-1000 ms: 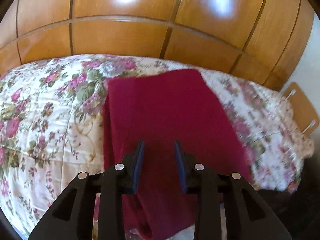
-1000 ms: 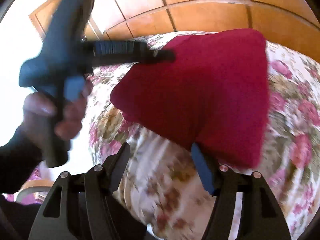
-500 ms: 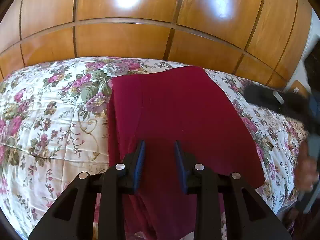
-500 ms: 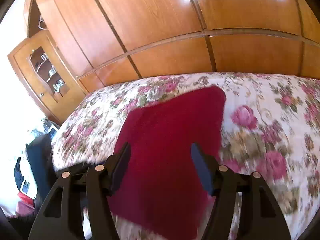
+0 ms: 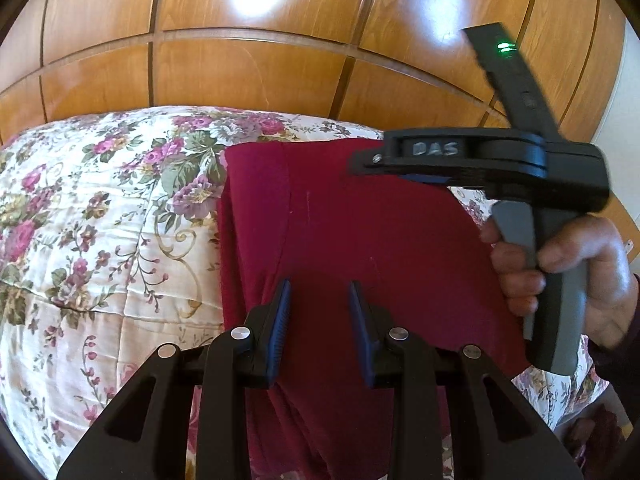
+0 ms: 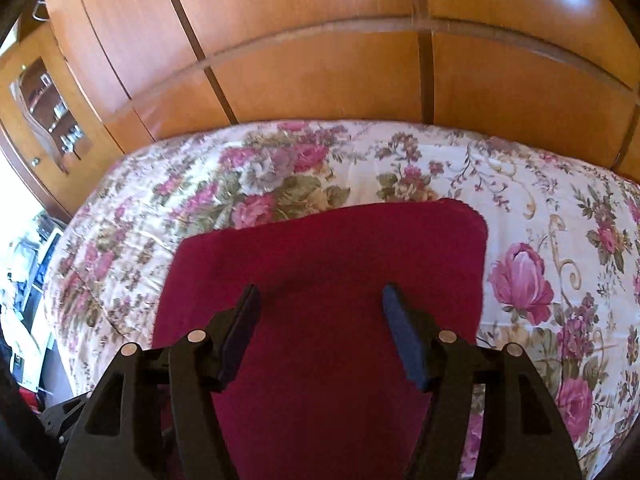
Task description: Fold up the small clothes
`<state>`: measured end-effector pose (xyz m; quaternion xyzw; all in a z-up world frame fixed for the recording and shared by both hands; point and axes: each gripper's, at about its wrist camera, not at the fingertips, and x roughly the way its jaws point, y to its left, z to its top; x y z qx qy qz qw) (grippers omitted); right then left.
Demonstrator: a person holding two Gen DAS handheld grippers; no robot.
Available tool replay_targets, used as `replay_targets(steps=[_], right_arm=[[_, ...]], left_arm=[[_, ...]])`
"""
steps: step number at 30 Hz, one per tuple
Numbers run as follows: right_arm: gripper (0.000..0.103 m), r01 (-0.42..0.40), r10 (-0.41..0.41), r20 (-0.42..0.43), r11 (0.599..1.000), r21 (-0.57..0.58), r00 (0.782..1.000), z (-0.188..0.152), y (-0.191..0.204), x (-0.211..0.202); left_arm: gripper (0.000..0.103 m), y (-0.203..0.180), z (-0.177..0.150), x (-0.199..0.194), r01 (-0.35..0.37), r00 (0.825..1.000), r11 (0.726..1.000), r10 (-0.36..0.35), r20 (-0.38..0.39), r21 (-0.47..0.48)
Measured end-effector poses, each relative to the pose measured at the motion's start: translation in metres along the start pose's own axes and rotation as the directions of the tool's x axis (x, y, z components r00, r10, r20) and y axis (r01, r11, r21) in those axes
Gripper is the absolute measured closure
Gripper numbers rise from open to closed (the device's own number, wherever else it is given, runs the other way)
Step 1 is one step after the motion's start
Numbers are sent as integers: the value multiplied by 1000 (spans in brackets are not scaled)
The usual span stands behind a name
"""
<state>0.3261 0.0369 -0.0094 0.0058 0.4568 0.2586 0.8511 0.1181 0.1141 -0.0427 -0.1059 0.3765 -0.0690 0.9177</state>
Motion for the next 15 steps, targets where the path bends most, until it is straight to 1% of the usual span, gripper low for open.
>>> replay_targets(steps=[2, 3, 5, 6, 7, 8, 10, 11, 12, 13, 14, 15], right_arm=[[36, 26, -27, -34, 1000, -11, 999, -3, -1, 17], [34, 58, -59, -46, 998, -30, 997, -8, -1, 29], [32, 97, -100, -28, 992, -80, 995, -10, 7, 33], [32, 102, -104, -29, 991, -85, 994, -10, 8, 32], [30, 98, -101, -30, 992, -85, 994, -10, 9, 31], [29, 79, -81, -29, 994, -76, 996, -10, 6, 28], [20, 14, -15, -14, 999, -50, 1000, -9, 1, 12], [16, -6, 6, 2, 999, -40, 1000, -10, 0, 3], [10, -32, 32, 32, 999, -24, 999, -11, -3, -11], [9, -55, 56, 63, 998, -5, 996, -14, -7, -24], [9, -91, 88, 101, 995, 28, 991, -21, -17, -41], [8, -121, 115, 115, 991, 53, 987, -26, -25, -51]], left_arm=[[74, 2, -2, 1, 7, 1000, 1000, -7, 6, -1], [74, 4, -4, 2, 16, 1000, 1000, -15, 6, -9], [74, 9, -7, 1, 23, 1000, 999, -22, 10, -32], [74, 11, -8, 0, 30, 999, 998, -30, 13, -46], [74, 13, -8, -2, 41, 999, 997, -40, 15, -60], [74, 15, -7, -6, 53, 999, 996, -52, 18, -78], [74, 14, -6, -15, 61, 998, 995, -59, 25, -83], [74, 14, -5, -18, 57, 998, 995, -55, 29, -82], [66, 13, -4, -23, 55, 998, 995, -52, 37, -81], [39, 14, -2, -27, 57, 998, 995, -53, 47, -85], [27, 16, -1, -33, 43, 997, 993, -36, 64, -109], [19, 21, 1, -38, 48, 995, 989, -35, 95, -143]])
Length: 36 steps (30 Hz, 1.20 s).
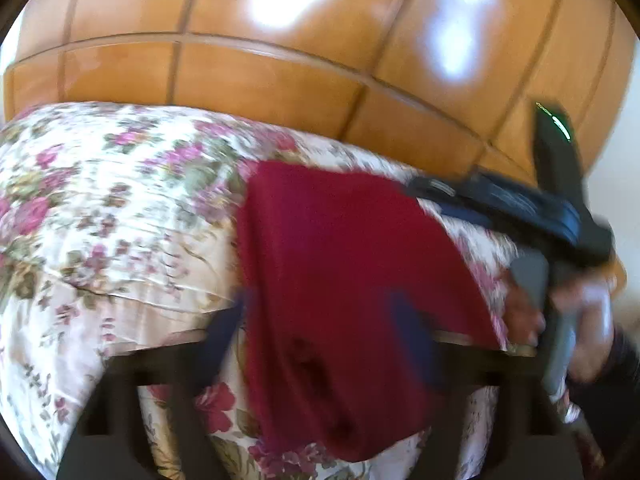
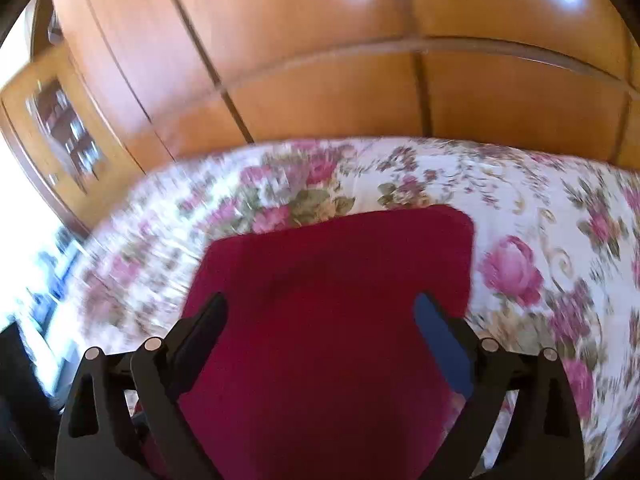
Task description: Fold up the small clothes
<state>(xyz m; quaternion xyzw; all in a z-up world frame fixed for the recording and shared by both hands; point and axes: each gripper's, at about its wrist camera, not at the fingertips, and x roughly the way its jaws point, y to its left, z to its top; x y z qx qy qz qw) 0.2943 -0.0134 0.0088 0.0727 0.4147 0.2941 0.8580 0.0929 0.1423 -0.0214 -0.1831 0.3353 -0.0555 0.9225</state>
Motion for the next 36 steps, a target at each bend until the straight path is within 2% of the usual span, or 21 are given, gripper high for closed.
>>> replay_targets(steps=[2, 6, 8, 9, 10, 11, 12, 13, 14, 15, 16, 17, 19, 22, 24, 29, 34, 36], right_arm=[[7, -51, 51, 6, 997, 62, 999, -10, -17, -15], [9, -85, 95, -42, 978, 189, 995, -41, -56, -20], [21, -122, 143, -67, 961, 249, 987, -55, -69, -15], [28, -167, 195, -77, 947, 274, 978, -62, -72, -11], [32, -193, 222, -75, 939, 284, 972, -65, -73, -9], [33, -235, 267, -69, 925, 297, 961, -67, -73, -6], [33, -259, 292, -67, 916, 306, 954, -68, -71, -3], [33, -270, 304, -65, 910, 314, 950, -68, -70, 2], [32, -279, 317, -66, 903, 326, 946, -67, -70, 8], [32, -288, 329, -66, 893, 346, 942, -67, -72, 14], [32, -289, 333, -68, 888, 358, 941, -67, -72, 19], [32, -285, 328, -69, 892, 350, 942, -66, -70, 22], [48, -272, 312, -76, 905, 326, 947, -65, -64, 19], [60, -255, 288, -73, 921, 294, 955, -64, -59, 4], [62, -246, 267, -54, 936, 251, 962, -65, -50, -13], [62, -230, 228, 35, 948, 222, 973, -64, -51, -61], [62, -152, 124, 138, 965, 215, 983, -62, -85, -123], [62, -106, 61, 186, 964, 244, 981, -61, -113, -153]], left_arm=[[19, 7, 6, 0, 17, 1000, 999, -17, 2, -45], [19, 15, 13, 20, 14, 997, 997, -19, -70, -73], [19, 20, 12, 36, 7, 992, 997, -17, -126, -72], [25, 25, 9, 46, 13, 986, 996, -27, -162, -87], [30, 30, 6, 52, 35, 980, 993, -56, -191, -112], [30, 36, 3, 57, 62, 975, 987, -91, -203, -146], [31, 47, -1, 63, 105, 969, 974, -145, -202, -199], [37, 53, -3, 65, 134, 963, 964, -181, -198, -230], [39, 62, -6, 69, 187, 951, 940, -247, -189, -286], [42, 68, -8, 71, 216, 943, 923, -282, -176, -319], [47, 69, -8, 72, 225, 942, 920, -290, -170, -321], [49, 67, -9, 72, 238, 940, 921, -298, -167, -308], [57, 63, -10, 70, 266, 933, 919, -321, -162, -291], [60, 61, -8, 68, 309, 919, 901, -365, -147, -305], [60, 55, -6, 64, 319, 917, 899, -373, -144, -302], [60, 20, 5, 63, 382, 891, 885, -429, -148, -265], [60, -61, 28, 95, 466, 846, 866, -496, -194, -184], [60, -112, 41, 115, 498, 830, 860, -511, -224, -116]])
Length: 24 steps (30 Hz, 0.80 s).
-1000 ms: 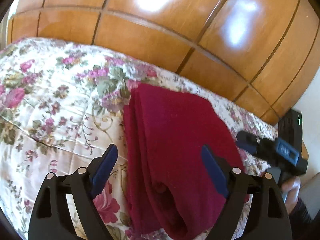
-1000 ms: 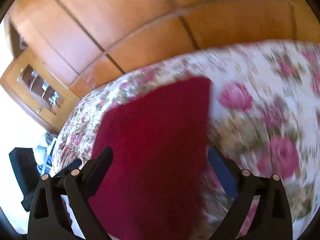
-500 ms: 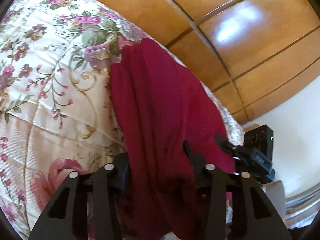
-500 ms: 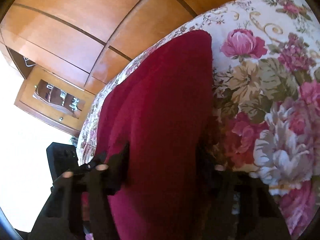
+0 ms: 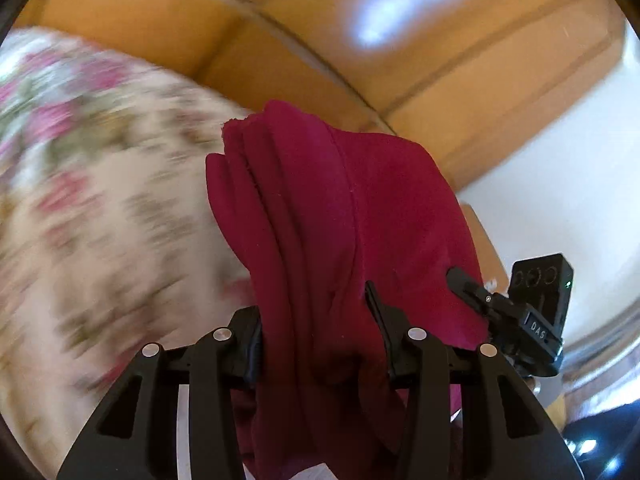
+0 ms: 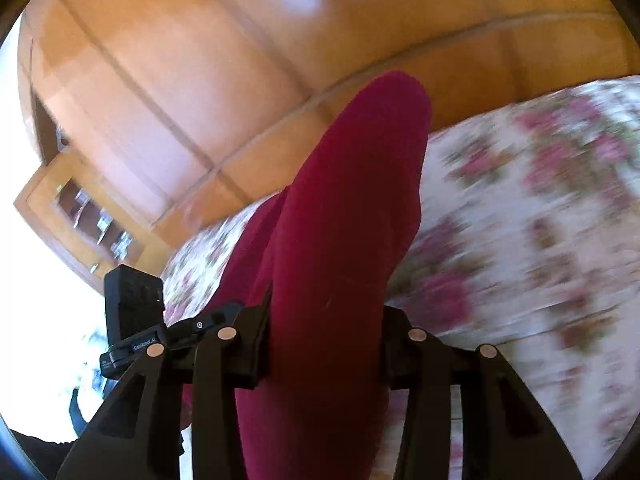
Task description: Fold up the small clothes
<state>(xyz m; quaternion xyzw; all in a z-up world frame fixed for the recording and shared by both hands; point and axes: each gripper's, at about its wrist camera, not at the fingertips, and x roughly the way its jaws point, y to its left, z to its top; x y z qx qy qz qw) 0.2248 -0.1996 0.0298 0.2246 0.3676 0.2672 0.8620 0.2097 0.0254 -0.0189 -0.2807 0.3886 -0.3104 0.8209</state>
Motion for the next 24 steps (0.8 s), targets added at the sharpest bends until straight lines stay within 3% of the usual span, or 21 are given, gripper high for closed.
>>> replay_targets(steps=[6, 10, 12, 13, 14, 15, 17, 19, 22, 24], right_arm=[[62, 154, -163, 140, 985, 72, 977, 30, -69, -73], [62, 255, -274, 146, 957, 137, 950, 34, -118, -93], [61, 354, -372, 102, 922, 157, 923, 26, -144, -88], [59, 401, -416, 59, 899, 173, 907, 21, -157, -79], [58, 440, -450, 5, 875, 203, 893, 11, -175, -69], [54, 455, -466, -7, 860, 230, 885, 1, -188, -65], [50, 387, -417, 43, 873, 297, 908, -12, -201, -70], [37, 384, -419, 53, 870, 308, 907, -15, -202, -77], [35, 455, -483, 57, 852, 258, 874, -7, -186, -91], [34, 513, -546, 121, 828, 227, 829, 8, -169, -103]], left_arm=[[60, -78, 36, 110, 28, 993, 991, -13, -114, 131], [60, -109, 37, 183, -47, 977, 974, 90, -191, 220], [60, -110, 26, 226, -184, 937, 934, 261, -234, 306], [59, -105, 17, 243, -214, 914, 920, 308, -264, 329], [56, -103, 12, 255, -211, 911, 918, 309, -274, 336], [47, -103, 10, 258, -229, 914, 909, 324, -244, 348], [45, -101, 13, 260, -234, 916, 910, 324, -238, 342], [45, -100, 12, 248, -231, 919, 911, 320, -231, 342], [45, -112, 10, 222, -251, 927, 888, 336, -170, 386], [45, -122, 7, 208, -278, 930, 869, 350, -112, 410]])
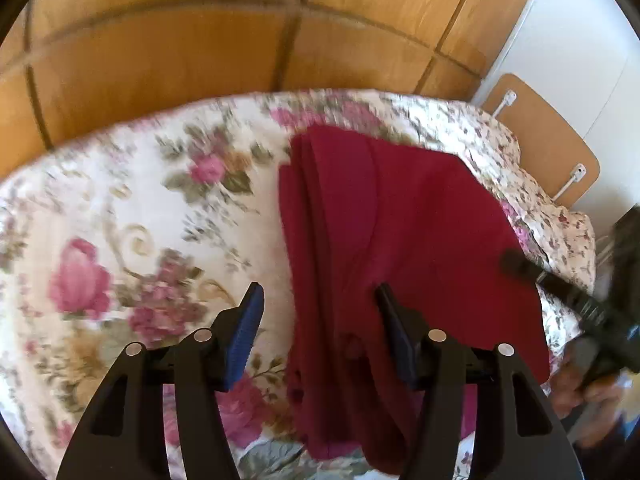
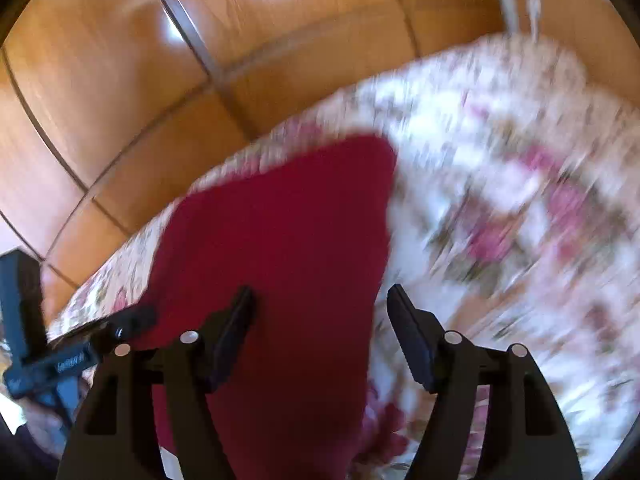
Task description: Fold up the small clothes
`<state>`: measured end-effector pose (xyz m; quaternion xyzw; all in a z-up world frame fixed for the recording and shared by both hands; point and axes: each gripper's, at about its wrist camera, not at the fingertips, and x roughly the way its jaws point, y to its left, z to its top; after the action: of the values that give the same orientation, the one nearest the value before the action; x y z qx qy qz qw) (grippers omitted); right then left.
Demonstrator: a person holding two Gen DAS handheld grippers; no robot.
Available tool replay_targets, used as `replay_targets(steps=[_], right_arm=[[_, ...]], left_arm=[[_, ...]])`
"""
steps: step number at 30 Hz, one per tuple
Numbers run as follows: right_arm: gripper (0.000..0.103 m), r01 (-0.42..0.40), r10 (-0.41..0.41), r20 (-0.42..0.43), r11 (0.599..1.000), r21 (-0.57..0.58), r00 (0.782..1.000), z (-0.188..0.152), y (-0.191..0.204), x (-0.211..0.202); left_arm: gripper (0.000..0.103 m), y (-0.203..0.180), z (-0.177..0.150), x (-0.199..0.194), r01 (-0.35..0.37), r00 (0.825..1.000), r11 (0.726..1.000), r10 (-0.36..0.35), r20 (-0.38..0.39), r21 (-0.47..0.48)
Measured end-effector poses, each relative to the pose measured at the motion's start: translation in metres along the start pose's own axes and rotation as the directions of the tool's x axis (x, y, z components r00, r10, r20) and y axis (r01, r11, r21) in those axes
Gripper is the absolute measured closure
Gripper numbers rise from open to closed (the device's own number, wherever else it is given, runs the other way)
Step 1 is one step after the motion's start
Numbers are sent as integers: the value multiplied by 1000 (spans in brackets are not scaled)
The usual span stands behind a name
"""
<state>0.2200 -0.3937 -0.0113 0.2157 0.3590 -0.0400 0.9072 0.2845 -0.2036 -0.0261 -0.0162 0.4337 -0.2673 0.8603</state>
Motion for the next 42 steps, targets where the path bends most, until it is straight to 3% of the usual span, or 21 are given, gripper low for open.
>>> replay_targets(steps=[4, 7, 10, 11, 13, 18, 22, 28, 32, 36, 40, 42], right_arm=[[36, -27, 29, 77, 999, -24, 997, 16, 23, -21], [38, -19, 22, 33, 996, -85, 999, 20, 50, -6], [38, 73, -82, -81, 992, -107, 993, 9, 53, 46], [37, 109, -120, -79, 986, -124, 990, 0, 50, 63], [36, 145, -146, 8, 974, -172, 989, -13, 54, 67], [35, 168, -164, 36, 971, -170, 986, -18, 57, 55], [20, 152, -146, 47, 978, -141, 988, -18, 61, 37], [20, 134, -125, 91, 986, -103, 988, -26, 77, 2], [18, 171, -161, 73, 973, -153, 984, -50, 91, -3], [17, 284, -273, 79, 919, -272, 959, -72, 107, 11], [16, 248, -240, 64, 944, -216, 969, -74, 109, 0], [13, 243, -233, 75, 951, -189, 970, -76, 111, -8]], left_arm=[[45, -9, -9, 1, -85, 996, 995, 84, 29, 50], [44, -8, -13, 13, -109, 994, 993, 108, 15, 36], [38, -4, -15, 19, -113, 994, 993, 112, 15, 21], [38, -3, -15, 22, -110, 994, 994, 110, 14, 17], [38, 0, -15, 20, -100, 995, 995, 100, 8, -8], [38, -2, -18, -5, -95, 994, 995, 97, 50, -44], [38, -6, -24, -26, -110, 988, 993, 115, 101, -47], [38, -2, -33, -55, -145, 977, 986, 155, 149, -76], [38, 3, -42, -71, -163, 969, 981, 179, 170, -101], [38, 3, -51, -89, -187, 960, 976, 206, 191, -110], [38, 2, -59, -107, -206, 949, 972, 225, 218, -109], [31, 3, -65, -116, -212, 945, 970, 234, 228, -117]])
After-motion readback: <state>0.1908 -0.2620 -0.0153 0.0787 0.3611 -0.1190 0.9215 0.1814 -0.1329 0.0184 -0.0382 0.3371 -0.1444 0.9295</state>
